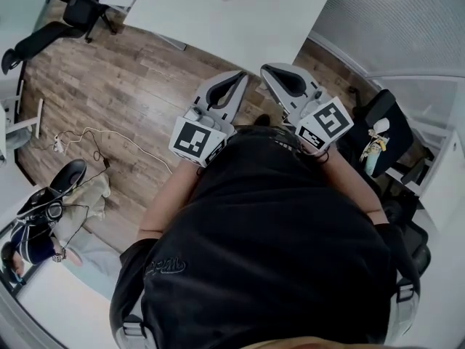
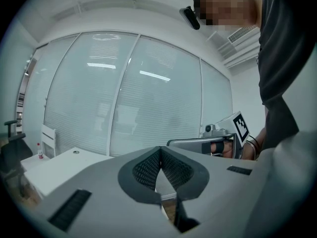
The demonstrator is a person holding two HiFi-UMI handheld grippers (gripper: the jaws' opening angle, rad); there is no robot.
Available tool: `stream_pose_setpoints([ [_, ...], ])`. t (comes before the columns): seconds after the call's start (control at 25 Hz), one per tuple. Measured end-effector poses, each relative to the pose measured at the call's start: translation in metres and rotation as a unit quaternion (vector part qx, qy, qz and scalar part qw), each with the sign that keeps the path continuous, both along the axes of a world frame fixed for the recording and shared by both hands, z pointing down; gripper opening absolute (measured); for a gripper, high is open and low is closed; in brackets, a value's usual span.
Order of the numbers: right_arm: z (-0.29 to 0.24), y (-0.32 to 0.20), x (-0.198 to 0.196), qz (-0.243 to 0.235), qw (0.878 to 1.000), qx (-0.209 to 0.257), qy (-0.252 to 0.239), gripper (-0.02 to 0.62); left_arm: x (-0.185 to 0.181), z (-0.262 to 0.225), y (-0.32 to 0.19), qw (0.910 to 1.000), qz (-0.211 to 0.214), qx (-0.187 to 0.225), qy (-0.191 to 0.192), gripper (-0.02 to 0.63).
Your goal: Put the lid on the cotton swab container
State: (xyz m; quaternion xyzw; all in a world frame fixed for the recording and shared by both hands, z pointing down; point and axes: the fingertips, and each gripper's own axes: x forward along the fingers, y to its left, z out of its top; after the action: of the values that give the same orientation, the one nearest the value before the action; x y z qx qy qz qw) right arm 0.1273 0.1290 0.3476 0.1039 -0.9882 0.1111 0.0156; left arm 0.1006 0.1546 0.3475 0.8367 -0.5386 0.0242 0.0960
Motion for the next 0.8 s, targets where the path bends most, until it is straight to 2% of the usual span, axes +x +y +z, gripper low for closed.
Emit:
stream_pose_setpoints([
  [0.36,-0.004,-0.031,-0.022,0.029,1.0,0.009,0.004,0.023,-0.022,0.003,-0.032,0.9996,0.029,-0.001,0.005,0.015],
  [0.56,-0.003,-0.045,-0.047,0.053,0.999,0.004,0.008,0.023,-0.051,0.004,-0.049,0.9985,0.053,-0.001,0.012,0.015],
  [0.8,-0.009,-0.065,-0.094,0.091,0.996,0.005,0.006,0.023,-0.102,-0.003,-0.071,0.9961,0.087,0.007,0.014,0.015],
])
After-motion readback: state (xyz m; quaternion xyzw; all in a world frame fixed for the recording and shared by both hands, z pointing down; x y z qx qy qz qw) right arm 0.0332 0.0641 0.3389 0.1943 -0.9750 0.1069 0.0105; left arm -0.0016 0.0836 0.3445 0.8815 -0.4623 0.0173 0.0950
